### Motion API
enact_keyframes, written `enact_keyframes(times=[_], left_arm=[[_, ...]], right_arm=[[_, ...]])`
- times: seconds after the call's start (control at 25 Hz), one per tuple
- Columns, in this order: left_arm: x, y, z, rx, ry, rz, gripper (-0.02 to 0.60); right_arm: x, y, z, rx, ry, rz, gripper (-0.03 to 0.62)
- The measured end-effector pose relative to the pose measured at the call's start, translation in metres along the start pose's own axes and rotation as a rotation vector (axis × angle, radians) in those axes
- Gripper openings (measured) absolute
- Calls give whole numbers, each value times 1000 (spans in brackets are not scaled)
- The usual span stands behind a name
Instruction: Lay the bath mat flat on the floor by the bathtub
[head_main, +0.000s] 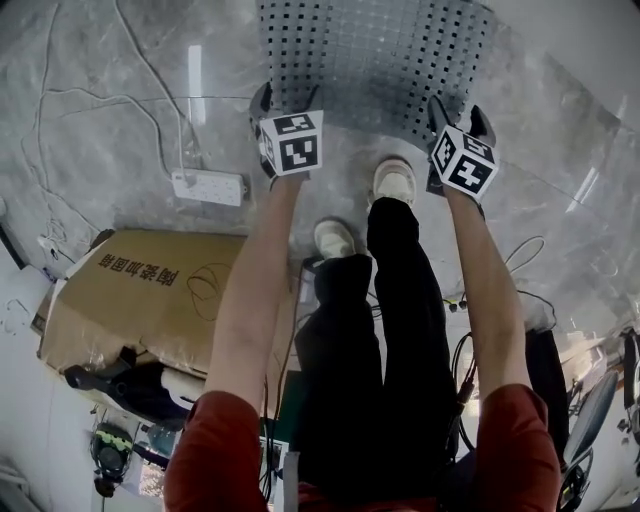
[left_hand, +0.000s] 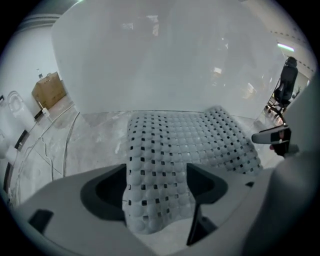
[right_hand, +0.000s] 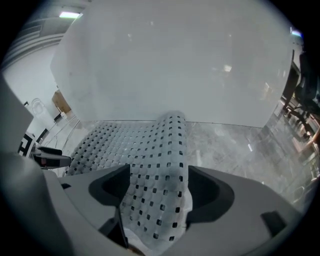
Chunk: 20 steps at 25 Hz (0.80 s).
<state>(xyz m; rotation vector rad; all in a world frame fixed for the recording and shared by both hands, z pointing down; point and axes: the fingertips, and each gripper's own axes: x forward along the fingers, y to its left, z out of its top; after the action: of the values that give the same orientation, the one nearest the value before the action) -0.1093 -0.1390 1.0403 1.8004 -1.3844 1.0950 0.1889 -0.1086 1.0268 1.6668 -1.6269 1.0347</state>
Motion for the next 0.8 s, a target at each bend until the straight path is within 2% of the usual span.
enact_keyframes(times=[0.36, 0.64, 0.8], left_arm=[[-91, -22, 52, -38, -43, -45, 354], [-191, -36, 102, -116, -89, -98, 354], [-257, -51, 134, -107, -142, -131, 354]], right_arm=[[-86, 15, 53, 17, -42, 13, 353], [-180, 34, 108, 58, -100, 36, 353], [-244, 45, 144, 88, -143, 48, 353]])
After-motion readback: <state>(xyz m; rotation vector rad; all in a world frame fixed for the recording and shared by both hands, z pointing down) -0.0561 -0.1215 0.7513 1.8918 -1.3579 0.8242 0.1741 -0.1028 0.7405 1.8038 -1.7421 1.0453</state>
